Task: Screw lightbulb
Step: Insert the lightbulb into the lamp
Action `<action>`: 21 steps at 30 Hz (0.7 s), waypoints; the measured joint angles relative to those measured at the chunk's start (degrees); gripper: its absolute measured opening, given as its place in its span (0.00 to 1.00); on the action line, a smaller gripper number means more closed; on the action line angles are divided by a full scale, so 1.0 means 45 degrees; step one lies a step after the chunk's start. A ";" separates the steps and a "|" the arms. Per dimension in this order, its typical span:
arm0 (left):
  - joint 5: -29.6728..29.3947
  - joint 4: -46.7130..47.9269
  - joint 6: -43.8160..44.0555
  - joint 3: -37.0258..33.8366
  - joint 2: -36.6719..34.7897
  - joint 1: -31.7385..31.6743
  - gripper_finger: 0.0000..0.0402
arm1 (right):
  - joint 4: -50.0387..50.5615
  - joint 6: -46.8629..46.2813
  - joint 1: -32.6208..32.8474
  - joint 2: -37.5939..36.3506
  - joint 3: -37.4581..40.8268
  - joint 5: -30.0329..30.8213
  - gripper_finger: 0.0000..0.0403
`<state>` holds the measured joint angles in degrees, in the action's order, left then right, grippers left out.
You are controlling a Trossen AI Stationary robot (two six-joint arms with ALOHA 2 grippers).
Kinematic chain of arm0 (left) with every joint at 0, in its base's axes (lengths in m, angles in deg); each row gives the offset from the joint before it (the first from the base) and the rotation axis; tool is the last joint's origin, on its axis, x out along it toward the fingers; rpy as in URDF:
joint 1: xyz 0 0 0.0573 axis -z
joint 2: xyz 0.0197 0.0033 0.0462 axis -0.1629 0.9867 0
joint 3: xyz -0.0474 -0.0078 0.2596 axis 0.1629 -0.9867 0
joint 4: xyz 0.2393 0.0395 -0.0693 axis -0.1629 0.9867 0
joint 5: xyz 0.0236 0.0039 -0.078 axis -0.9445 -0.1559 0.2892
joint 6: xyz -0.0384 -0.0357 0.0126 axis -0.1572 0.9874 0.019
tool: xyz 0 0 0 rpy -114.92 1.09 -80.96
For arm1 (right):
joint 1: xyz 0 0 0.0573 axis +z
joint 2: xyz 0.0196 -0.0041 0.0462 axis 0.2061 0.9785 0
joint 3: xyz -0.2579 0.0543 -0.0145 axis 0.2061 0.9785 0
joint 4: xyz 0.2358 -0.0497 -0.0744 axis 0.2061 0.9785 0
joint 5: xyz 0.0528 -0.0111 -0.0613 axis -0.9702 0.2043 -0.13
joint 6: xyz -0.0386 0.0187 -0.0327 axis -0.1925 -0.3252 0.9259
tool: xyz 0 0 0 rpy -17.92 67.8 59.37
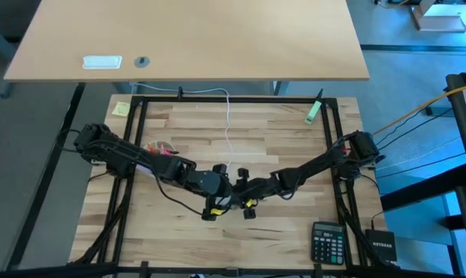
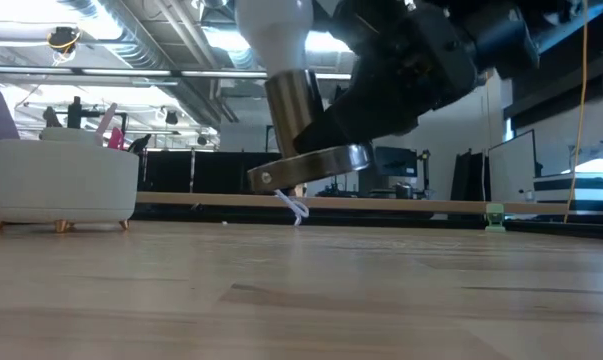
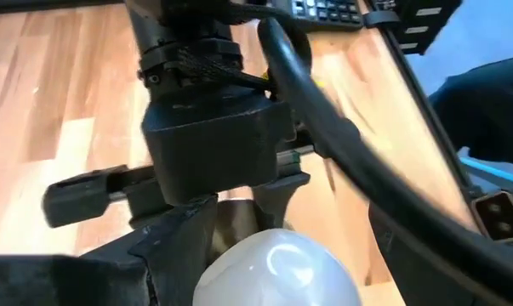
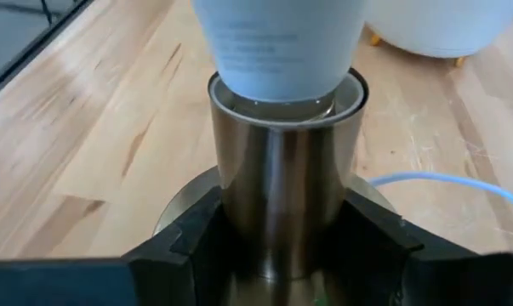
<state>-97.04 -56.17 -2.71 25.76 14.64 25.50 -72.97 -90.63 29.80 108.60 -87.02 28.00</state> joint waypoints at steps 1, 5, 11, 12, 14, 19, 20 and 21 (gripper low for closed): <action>-0.0072 0.0000 0.0004 0.0000 0.0006 -0.0029 0.75 | -0.0436 -0.0053 -0.0008 0.0011 0.0239 0.0059 0.45; -0.1067 -0.0460 -0.0098 0.0136 -0.0065 -0.0134 0.75 | -0.1236 -0.0055 0.0031 0.0108 0.1067 0.0215 0.45; -0.1248 -0.0342 -0.0573 0.0087 -0.0040 -0.0202 0.75 | -0.1341 -0.0259 0.0007 0.0438 0.1223 0.0369 0.45; -0.1230 -0.0334 -0.0548 0.0087 -0.0047 -0.0242 0.75 | -0.1401 -0.0266 0.0007 0.0534 0.1223 0.0449 0.45; -0.1232 -0.0270 -0.0377 0.0087 -0.0050 -0.0289 0.75 | -0.1438 -0.0269 0.0007 0.0661 0.1223 0.0529 0.45; -0.1362 0.0826 0.0783 0.0592 -0.0080 -0.0213 0.75 | -0.1721 -0.0373 -0.0146 0.0968 0.1214 0.0824 0.45; -0.1450 0.1382 0.1190 0.0877 -0.0091 -0.0173 0.75 | -0.1796 -0.0379 -0.0171 0.1016 0.1218 0.0892 0.45; -0.1584 0.2024 0.1594 0.1163 -0.0108 -0.0122 0.75 | -0.1909 -0.0386 -0.0183 0.1072 0.1218 0.0934 0.45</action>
<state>-104.16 -47.06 4.46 31.00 14.15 24.95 -81.56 -92.37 28.97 113.42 -81.54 32.20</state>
